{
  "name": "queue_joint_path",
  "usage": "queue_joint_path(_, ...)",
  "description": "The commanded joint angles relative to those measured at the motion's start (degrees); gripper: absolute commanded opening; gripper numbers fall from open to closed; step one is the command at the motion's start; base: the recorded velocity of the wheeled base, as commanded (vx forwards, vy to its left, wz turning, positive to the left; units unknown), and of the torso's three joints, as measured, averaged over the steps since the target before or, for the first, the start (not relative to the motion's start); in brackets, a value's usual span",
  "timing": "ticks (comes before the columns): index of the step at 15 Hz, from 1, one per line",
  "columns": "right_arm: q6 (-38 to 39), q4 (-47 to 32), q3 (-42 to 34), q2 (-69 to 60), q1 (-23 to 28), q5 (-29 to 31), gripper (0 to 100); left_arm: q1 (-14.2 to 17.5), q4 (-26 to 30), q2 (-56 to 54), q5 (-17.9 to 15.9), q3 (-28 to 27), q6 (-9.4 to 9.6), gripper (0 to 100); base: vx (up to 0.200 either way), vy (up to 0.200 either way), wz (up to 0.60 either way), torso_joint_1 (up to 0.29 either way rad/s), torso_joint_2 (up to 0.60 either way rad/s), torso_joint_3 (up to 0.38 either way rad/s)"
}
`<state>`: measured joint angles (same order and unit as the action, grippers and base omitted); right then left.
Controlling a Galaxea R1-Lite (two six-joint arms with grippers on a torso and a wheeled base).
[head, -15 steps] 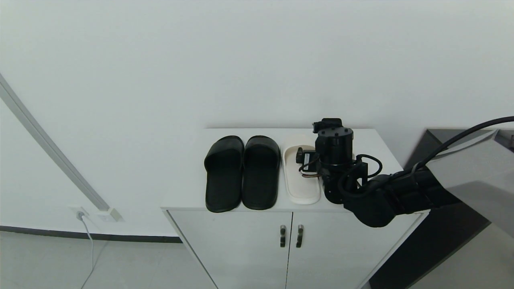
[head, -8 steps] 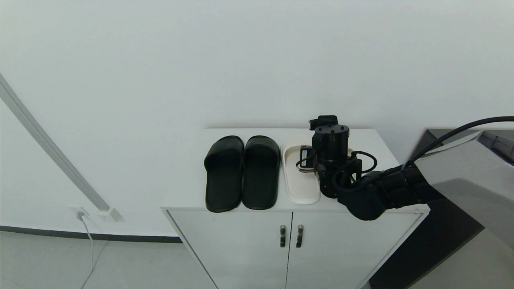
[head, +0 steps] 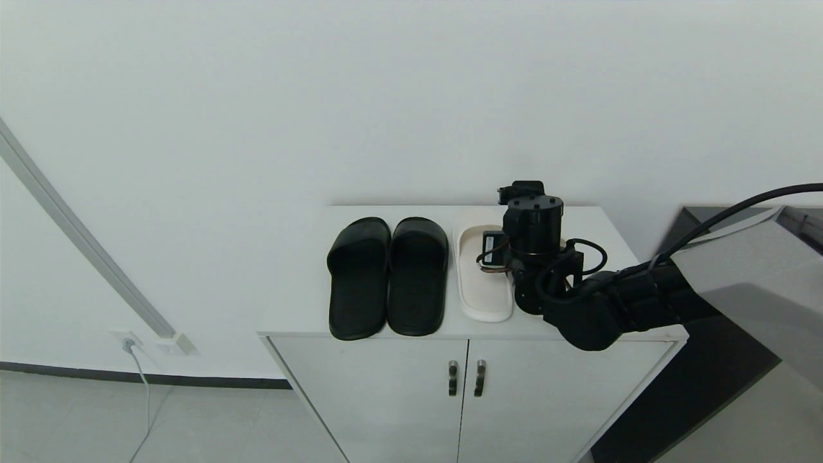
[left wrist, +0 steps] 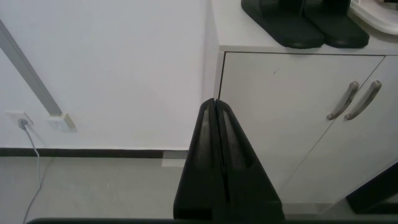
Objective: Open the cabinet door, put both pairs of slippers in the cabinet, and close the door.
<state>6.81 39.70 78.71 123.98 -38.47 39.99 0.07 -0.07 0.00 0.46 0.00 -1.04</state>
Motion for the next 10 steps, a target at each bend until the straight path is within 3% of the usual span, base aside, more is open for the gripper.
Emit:
queue_joint_path(1, 0.04, 0.02, -0.05, -0.93, -0.02, 0.01, 0, 0.01, -0.01, 0.00, -0.02, 0.00, -0.02, 0, 0.000, 0.000, 0.00, 0.000, 0.00, 0.000)
queue_joint_path(5, -0.66, 0.02, -0.58, -2.43, -0.20, 0.01, 0, 0.01, -0.01, 0.00, -0.02, 0.00, -0.11, 0, 0.000, 0.000, 0.00, 0.000, 0.00, 0.000)
queue_joint_path(10, -3.91, 0.20, -9.11, -10.86, -2.66, -2.02, 0, 0.01, -0.01, 0.00, -0.02, 0.00, -0.11, 0, 0.000, 0.000, 0.00, 0.000, 0.00, 0.000)
